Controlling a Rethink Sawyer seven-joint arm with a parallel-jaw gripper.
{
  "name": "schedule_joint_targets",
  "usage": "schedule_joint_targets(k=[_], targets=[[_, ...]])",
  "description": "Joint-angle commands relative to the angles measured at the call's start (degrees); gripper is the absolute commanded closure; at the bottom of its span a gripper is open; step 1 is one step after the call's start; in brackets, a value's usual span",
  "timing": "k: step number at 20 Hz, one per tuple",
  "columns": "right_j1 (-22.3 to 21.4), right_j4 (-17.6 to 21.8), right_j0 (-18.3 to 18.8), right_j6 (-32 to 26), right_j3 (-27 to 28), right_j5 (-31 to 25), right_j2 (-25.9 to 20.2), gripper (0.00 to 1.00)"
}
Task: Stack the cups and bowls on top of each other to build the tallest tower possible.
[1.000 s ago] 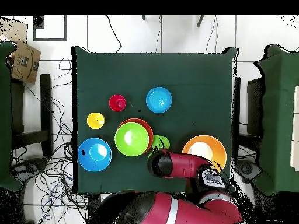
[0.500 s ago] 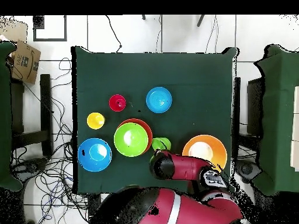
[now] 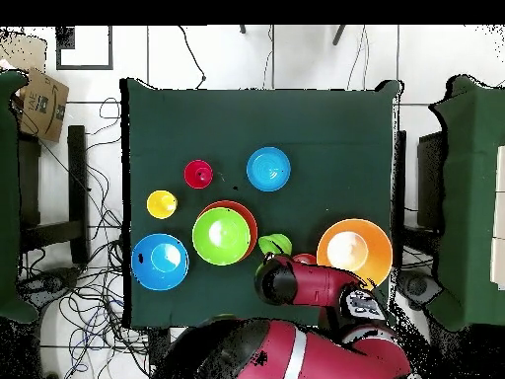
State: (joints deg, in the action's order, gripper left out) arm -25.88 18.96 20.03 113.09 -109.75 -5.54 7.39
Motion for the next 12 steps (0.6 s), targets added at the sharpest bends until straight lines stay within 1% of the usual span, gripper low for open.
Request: schedule_joint_targets(k=[1, 8, 9, 10, 12], targets=[[4.5, 1.9, 0.5, 3.2, 4.6, 1.9, -4.7, 1.00], [4.6, 1.9, 0.7, 3.6, 4.3, 3.1, -5.2, 1.00], [4.1, 1.9, 0.4, 3.9, 4.3, 3.8, -5.0, 1.00], [3.6, 1.8, 0.5, 3.7, 4.2, 3.2, -5.3, 1.00], [1.3, 1.0, -0.3, 4.2, 2.7, 1.7, -5.3, 1.00]])
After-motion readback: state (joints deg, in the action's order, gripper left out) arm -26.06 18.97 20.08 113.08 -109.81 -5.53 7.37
